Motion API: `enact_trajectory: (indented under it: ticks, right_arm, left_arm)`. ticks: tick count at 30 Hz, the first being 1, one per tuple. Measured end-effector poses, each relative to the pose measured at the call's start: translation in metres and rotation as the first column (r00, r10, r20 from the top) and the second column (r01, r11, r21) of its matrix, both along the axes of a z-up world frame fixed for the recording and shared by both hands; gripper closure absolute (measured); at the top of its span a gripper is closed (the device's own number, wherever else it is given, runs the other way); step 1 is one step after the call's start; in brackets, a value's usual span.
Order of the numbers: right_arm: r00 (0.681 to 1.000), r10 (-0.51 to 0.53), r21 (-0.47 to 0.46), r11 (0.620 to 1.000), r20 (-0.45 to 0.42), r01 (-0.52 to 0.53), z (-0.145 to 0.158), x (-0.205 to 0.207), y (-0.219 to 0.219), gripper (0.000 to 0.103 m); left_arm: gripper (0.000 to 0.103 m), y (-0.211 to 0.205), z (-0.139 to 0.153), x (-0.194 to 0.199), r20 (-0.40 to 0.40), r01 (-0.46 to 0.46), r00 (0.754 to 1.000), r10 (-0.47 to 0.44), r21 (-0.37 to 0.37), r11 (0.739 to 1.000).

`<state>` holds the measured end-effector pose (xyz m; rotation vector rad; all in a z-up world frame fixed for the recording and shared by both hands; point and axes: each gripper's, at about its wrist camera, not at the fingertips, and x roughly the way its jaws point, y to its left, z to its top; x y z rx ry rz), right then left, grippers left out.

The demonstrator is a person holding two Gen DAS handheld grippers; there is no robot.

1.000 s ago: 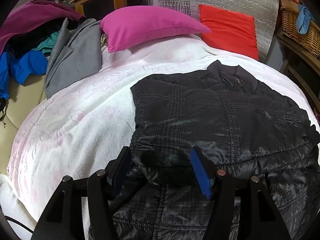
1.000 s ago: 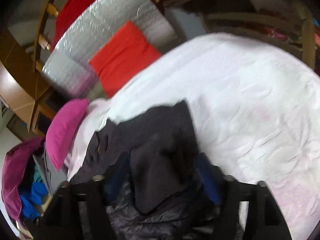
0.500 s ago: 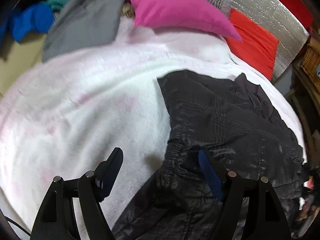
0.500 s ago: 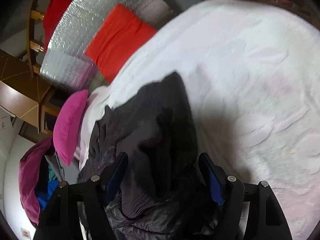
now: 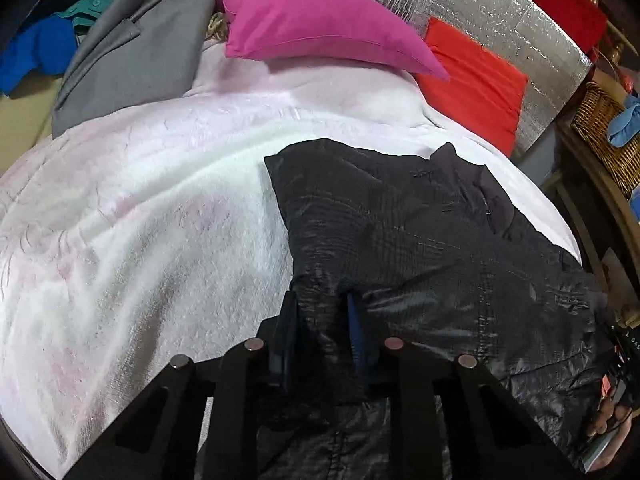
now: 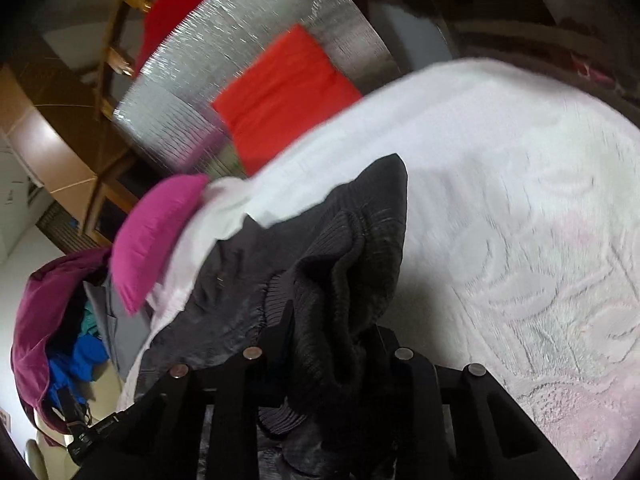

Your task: Fold large clothes

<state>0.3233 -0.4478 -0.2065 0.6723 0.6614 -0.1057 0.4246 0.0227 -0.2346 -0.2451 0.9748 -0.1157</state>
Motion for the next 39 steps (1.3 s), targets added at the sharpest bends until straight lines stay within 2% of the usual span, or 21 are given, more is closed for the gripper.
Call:
enact_trajectory:
  ticks: [1,4,5,6,8,10,11,12,19,22,27,34,35,37,39]
  right_arm:
    - [1.000,0.001,-0.011,1.000,-0.008,-0.001,0.000,0.001,0.002,0.073]
    - [0.994,-0.016,0.006,1.000,-0.111,0.016,-0.021,0.010,-0.003,0.073]
    - [0.990,-0.015,0.020,1.000,-0.142,0.018,-0.029,0.013,-0.005,0.068]
    - [0.987,-0.015,0.043,0.999,-0.157,0.022,-0.033,0.014,-0.009,0.066]
    - [0.988,-0.020,0.091,0.995,-0.151,0.034,-0.033,0.012,-0.013,0.064]
    - [0.989,-0.026,0.098,0.994,-0.148,0.041,-0.028,0.011,-0.015,0.046]
    - [0.990,-0.027,0.099,0.994,-0.142,0.041,-0.026,0.010,-0.015,0.032]
    - [0.991,-0.027,0.095,0.995,-0.132,0.040,-0.024,0.009,-0.015,0.030]
    - [0.991,-0.056,0.086,0.994,-0.122,0.067,-0.016,0.004,-0.022,0.030]
    - [0.992,-0.062,0.090,0.993,-0.110,0.072,-0.013,0.002,-0.024,0.030]
    - [0.985,-0.044,0.129,0.989,-0.169,0.066,-0.030,0.010,-0.022,0.029]
    - [0.984,-0.025,0.095,0.995,-0.174,0.043,-0.035,0.014,-0.011,0.028]
    - [0.983,-0.020,0.078,0.996,-0.181,0.034,-0.036,0.016,-0.008,0.030]
    - [0.981,-0.018,0.031,0.999,-0.193,0.024,-0.035,0.018,-0.001,0.045]
    - [0.985,-0.023,-0.015,1.000,-0.171,0.021,-0.029,0.015,0.003,0.058]
  left_arm:
    - [0.078,0.000,-0.003,0.002,-0.012,0.002,1.000,-0.001,0.010,1.000]
    - [0.073,-0.001,-0.008,0.004,-0.037,0.003,0.999,-0.001,0.049,0.999]
    - [0.069,-0.003,-0.008,0.004,-0.036,0.005,0.999,-0.002,0.068,0.998]
    - [0.061,-0.005,-0.007,0.004,-0.037,0.004,0.999,-0.001,0.094,0.996]
    - [0.053,-0.007,-0.006,0.002,-0.026,-0.003,1.000,0.007,0.138,0.990]
    - [0.048,-0.011,-0.003,0.001,-0.007,-0.004,1.000,0.005,0.179,0.984]
    - [0.046,-0.012,-0.001,-0.001,0.003,-0.004,1.000,0.004,0.193,0.981]
    - [0.043,-0.014,0.001,-0.003,0.015,-0.005,1.000,0.002,0.209,0.978]
    - [0.040,-0.024,0.021,-0.017,0.134,-0.027,0.991,-0.014,0.301,0.953]
    - [0.040,-0.024,0.028,-0.023,0.168,-0.033,0.986,-0.021,0.309,0.950]
    - [0.039,-0.028,0.032,-0.028,0.189,-0.029,0.981,-0.038,0.339,0.940]
    - [0.039,-0.027,0.031,-0.029,0.178,-0.029,0.984,-0.033,0.334,0.942]
    - [0.039,-0.027,0.030,-0.028,0.173,-0.028,0.984,-0.032,0.331,0.943]
    - [0.037,-0.025,0.028,-0.026,0.151,-0.019,0.988,-0.029,0.307,0.951]
    - [0.024,-0.023,0.024,-0.023,0.120,-0.019,0.993,-0.015,0.283,0.959]
